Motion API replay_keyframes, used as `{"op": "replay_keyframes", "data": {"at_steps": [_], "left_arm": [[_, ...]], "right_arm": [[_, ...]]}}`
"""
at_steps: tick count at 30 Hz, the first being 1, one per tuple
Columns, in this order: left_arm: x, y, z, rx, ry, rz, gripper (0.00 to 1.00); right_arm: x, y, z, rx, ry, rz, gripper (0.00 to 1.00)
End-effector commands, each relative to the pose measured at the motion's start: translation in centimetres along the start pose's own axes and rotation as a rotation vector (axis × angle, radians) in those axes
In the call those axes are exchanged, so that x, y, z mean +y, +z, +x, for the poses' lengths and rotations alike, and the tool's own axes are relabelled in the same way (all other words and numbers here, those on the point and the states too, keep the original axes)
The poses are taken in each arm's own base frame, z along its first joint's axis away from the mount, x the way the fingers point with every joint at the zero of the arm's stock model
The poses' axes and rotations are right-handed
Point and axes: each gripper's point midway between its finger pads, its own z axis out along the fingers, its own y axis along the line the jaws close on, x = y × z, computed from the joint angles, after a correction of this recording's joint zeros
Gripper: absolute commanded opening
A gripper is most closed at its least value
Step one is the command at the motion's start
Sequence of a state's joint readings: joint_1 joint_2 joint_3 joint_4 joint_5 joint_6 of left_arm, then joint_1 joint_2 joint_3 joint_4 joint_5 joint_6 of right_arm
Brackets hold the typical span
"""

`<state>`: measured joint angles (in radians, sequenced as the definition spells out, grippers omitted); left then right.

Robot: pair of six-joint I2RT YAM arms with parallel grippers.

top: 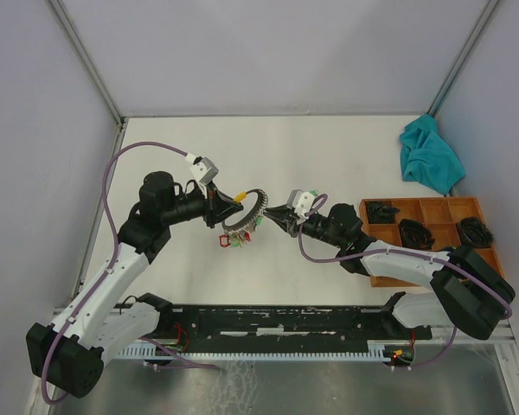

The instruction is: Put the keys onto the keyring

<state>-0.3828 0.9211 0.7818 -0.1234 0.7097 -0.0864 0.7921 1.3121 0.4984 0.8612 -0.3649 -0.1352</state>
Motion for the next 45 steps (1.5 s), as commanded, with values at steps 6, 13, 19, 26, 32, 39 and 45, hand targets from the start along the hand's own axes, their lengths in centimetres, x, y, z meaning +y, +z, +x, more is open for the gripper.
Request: {"op": "replay_keyframes", "data": {"at_steps": [6, 13, 19, 26, 32, 39, 45], "left_arm": [[-0.9, -0.02, -2.26, -0.071, 0.016, 0.043, 0.03], [-0.93, 0.0, -2.22, -0.07, 0.015, 0.045, 0.03], [-0.85, -0.06, -2.38, -0.079, 0.01, 0.039, 0.03], [-0.92, -0.06, -2.39, -0.081, 0.011, 0.041, 0.03], [-0.88, -0.01, -2.37, -0.081, 0.006, 0.04, 0.03], [-0.92, -0.02, -2.68, -0.096, -0.009, 0.037, 0.03], [-0.94, 0.0, -2.76, -0.101, -0.015, 0.037, 0.03]], "right_arm": [[-0.37, 0.82, -2.66, -0.084, -0.012, 0.014, 0.21], [-0.23, 1.08, -2.86, -0.089, 0.0, 0.013, 0.23], [-0.01, 1.21, -2.62, -0.083, 0.011, 0.018, 0.25], [-0.5, 1.06, -2.66, -0.093, 0.014, 0.067, 0.23], [-0.57, 1.02, -3.01, -0.108, 0.02, 0.085, 0.19], [-0.66, 0.53, -2.48, -0.108, 0.033, 0.13, 0.2], [-0.47, 0.39, -2.06, -0.108, 0.037, 0.16, 0.2]]}}
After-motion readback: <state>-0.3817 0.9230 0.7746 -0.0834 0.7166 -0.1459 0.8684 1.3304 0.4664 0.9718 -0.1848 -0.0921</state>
